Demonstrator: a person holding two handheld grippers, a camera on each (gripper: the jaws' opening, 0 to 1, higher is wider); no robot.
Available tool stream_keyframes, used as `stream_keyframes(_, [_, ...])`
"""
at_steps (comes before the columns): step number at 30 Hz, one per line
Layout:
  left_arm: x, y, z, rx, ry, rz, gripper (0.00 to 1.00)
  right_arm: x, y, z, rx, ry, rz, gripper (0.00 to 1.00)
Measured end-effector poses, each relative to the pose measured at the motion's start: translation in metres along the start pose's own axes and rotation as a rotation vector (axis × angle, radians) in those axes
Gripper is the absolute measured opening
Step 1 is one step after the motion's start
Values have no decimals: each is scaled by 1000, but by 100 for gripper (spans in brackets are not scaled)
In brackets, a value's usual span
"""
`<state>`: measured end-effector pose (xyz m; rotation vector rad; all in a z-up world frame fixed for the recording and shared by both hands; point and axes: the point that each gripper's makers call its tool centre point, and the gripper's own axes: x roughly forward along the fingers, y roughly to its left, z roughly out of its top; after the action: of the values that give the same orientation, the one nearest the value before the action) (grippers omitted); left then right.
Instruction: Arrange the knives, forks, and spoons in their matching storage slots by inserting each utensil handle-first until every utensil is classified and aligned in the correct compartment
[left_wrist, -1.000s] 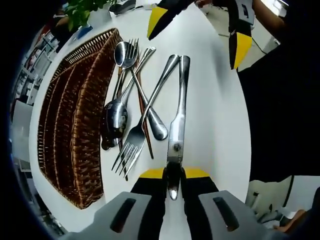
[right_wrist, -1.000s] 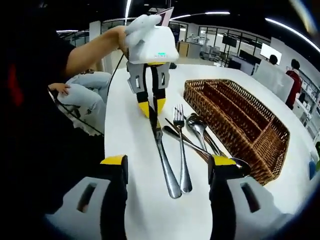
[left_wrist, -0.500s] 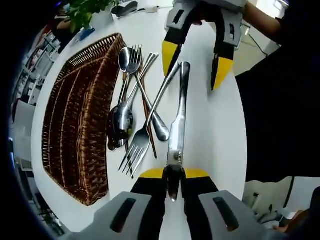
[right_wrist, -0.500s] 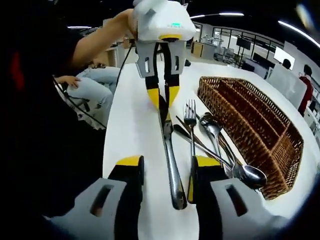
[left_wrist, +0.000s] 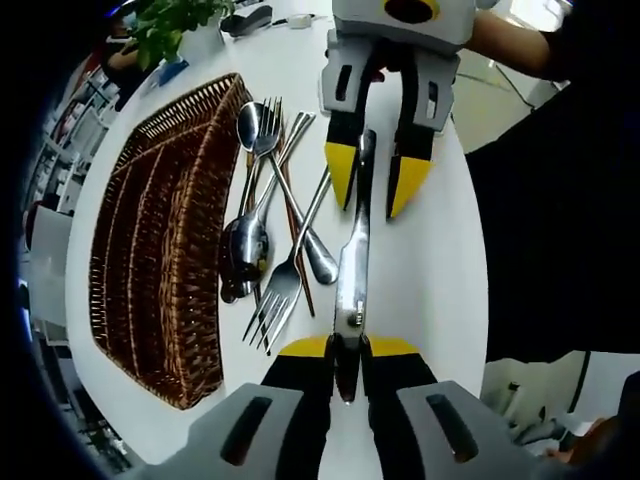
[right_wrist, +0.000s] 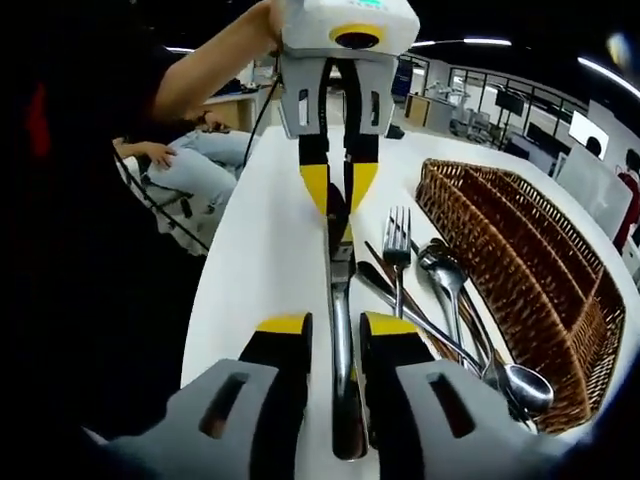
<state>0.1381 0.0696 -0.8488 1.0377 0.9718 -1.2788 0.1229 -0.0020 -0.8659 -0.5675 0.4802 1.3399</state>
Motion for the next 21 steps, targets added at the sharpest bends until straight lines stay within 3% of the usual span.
stream_keyframes(6, [0, 3, 0, 2, 1, 3, 10, 5, -5, -2, -38, -7, -16, 8])
stream_keyframes(21, [4, 0, -3, 58, -12, 2, 16, 3, -1, 1, -71, 9, -6, 6])
